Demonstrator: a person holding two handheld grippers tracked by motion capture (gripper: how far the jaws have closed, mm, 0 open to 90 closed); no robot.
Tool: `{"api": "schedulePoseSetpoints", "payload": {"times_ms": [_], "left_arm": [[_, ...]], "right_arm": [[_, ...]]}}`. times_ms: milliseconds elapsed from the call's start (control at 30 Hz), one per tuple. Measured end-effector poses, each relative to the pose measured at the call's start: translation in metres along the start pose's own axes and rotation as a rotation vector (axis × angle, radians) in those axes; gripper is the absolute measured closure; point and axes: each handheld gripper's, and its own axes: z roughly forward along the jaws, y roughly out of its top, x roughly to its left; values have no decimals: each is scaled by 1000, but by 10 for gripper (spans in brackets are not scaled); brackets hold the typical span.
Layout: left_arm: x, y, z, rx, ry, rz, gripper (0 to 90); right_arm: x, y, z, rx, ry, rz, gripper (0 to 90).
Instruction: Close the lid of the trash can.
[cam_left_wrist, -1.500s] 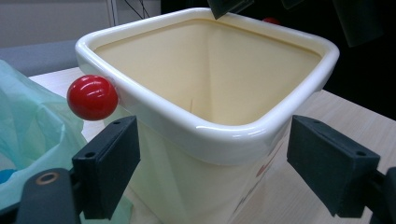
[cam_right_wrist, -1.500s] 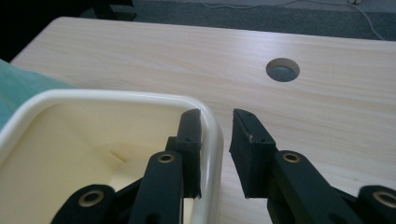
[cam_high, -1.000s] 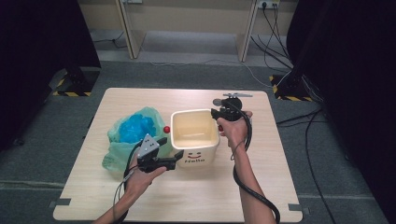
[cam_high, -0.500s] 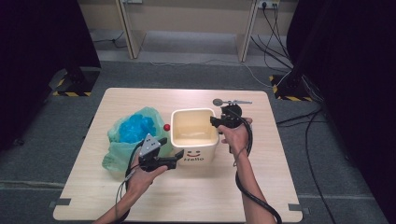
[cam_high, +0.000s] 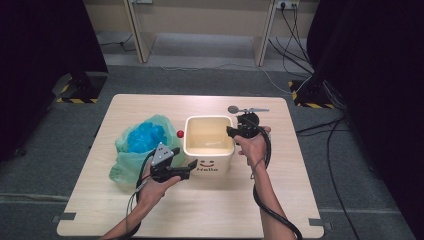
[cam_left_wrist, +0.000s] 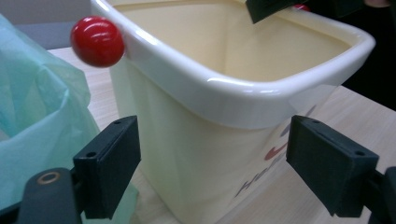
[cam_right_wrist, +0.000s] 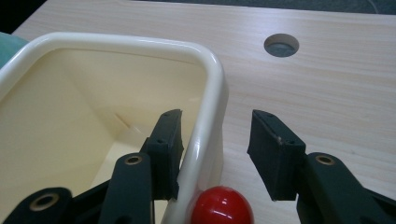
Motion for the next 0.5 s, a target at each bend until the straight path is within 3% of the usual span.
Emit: {"api": "schedulePoseSetpoints", "payload": {"times_ms": [133, 267, 367, 500], "left_arm": [[-1, -2, -2, 4, -25, -11, 170], [-4, -3, -5, 13, -34, 20, 169], [-4, -8, -11, 29, -41, 28, 167], [-1, -15, -17, 57, -45, 36, 164]], "right_arm": [[-1, 0, -3, 4, -19, -17, 529], [-6, 1, -6, -36, 21, 45, 455], [-8, 2, -13, -73, 31, 29, 426], [-15, 2, -21, -86, -1, 13, 378]]}}
